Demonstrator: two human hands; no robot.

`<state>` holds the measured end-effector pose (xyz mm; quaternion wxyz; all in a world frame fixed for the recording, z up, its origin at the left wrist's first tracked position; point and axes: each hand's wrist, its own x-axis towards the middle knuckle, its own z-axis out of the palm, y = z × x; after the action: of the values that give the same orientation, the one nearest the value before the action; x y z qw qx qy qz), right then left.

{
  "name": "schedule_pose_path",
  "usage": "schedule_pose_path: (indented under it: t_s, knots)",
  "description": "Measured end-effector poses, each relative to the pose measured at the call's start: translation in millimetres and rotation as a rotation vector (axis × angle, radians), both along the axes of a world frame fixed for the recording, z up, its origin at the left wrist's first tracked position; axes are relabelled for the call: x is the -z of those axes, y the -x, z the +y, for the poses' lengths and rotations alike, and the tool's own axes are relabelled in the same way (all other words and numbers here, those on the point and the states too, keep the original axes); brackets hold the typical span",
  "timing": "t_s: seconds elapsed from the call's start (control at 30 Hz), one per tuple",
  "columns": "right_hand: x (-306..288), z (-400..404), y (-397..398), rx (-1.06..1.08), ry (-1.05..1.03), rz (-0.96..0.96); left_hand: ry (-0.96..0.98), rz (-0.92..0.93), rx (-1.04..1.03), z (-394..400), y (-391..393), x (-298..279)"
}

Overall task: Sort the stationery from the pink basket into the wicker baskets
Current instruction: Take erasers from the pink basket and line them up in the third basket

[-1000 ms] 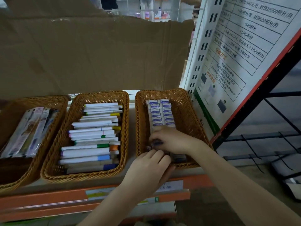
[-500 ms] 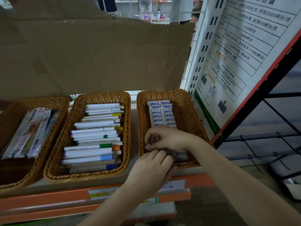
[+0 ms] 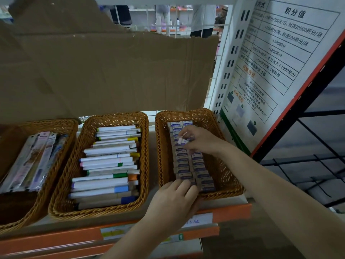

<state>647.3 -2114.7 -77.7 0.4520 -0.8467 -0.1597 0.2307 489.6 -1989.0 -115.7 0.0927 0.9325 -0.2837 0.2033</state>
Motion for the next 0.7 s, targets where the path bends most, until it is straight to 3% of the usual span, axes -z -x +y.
schedule_pose_path:
  t_s: [0.13, 0.23, 0.7]
  knots:
    - [5.2, 9.1, -21.3, -0.059, 0.175, -0.402, 0.004, 0.009, 0.004, -0.2, 0.0, 1.5]
    - [12.1, 15.4, -34.5, -0.119, 0.297, -0.570, 0.013, -0.004, 0.009, 0.1, -0.5, 2.0]
    - [28.9, 25.8, -44.8, -0.147, 0.374, -0.693, 0.029, -0.055, 0.000, 0.8, -1.4, 5.7]
